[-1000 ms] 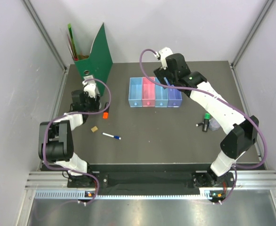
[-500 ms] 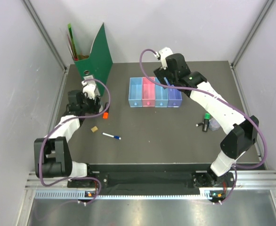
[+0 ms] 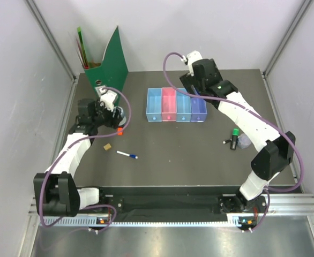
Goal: Sort the stationery into containers
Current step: Place the stationery in the storage box.
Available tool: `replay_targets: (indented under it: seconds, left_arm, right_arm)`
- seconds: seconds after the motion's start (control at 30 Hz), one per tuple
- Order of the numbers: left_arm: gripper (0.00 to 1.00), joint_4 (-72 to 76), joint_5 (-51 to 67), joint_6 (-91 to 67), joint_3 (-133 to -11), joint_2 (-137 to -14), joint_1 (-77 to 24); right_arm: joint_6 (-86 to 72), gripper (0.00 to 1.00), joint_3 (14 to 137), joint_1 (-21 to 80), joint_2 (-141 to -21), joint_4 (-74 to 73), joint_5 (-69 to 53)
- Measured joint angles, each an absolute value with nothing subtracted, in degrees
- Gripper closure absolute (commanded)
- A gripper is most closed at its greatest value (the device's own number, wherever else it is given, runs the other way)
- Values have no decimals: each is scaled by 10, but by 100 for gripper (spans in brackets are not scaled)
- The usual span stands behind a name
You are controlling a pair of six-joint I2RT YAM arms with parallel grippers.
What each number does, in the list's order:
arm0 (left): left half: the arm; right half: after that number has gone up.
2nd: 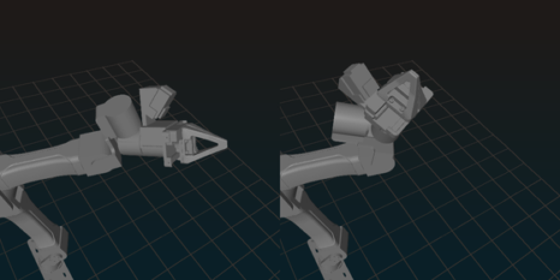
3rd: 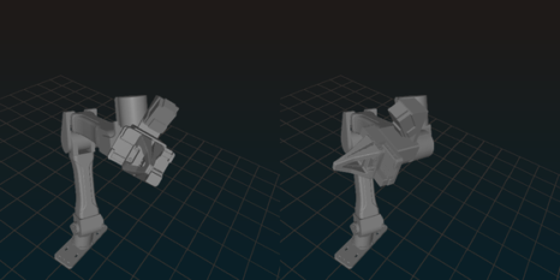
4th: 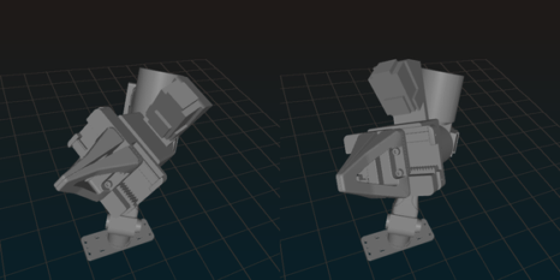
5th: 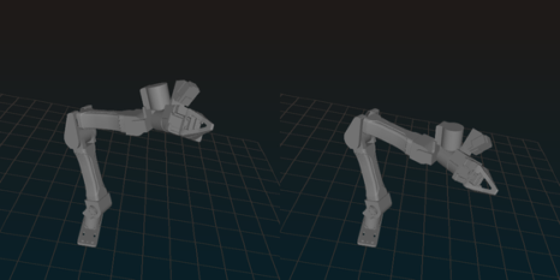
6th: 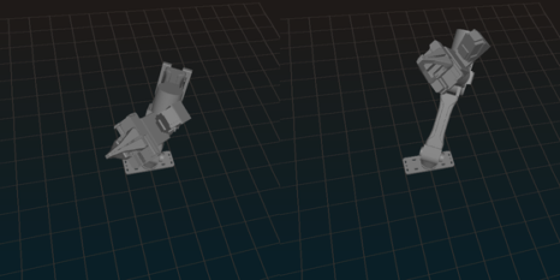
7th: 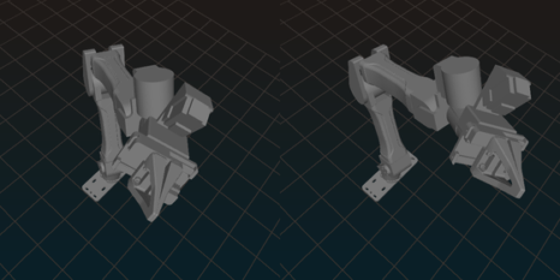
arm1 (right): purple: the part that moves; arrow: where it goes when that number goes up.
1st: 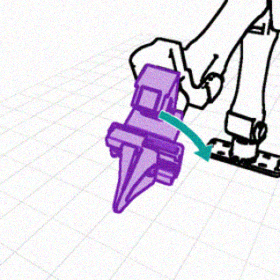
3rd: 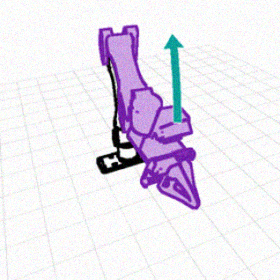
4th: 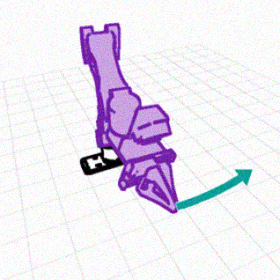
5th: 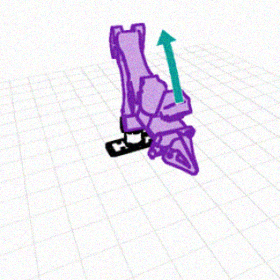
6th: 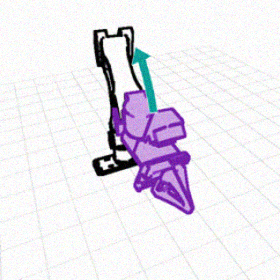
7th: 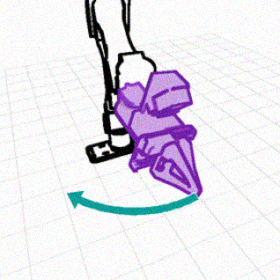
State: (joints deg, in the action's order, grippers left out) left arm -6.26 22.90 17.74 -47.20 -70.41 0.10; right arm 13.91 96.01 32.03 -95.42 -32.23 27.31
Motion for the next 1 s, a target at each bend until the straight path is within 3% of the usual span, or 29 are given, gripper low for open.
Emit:
replay_targets:
  seconds: [0.17, 0.4, 0.73, 1.0]
  left_arm:
    - [89, -64, 229, 177, -519, -743, -63]
    - [89, -32, 208, 169, -649, -891, -135]
    - [89, -4, 184, 164, -867, -1104, -177]
    - [89, 1, 179, 167, -911, -1158, -191]
  right_arm:
    - [136, 0, 960, 272, -954, -325, 272]
    - [133, 0, 961, 211, -954, -326, 267]
    - [140, 0, 941, 208, -934, -326, 263]
    - [141, 0, 927, 208, -916, -323, 262]
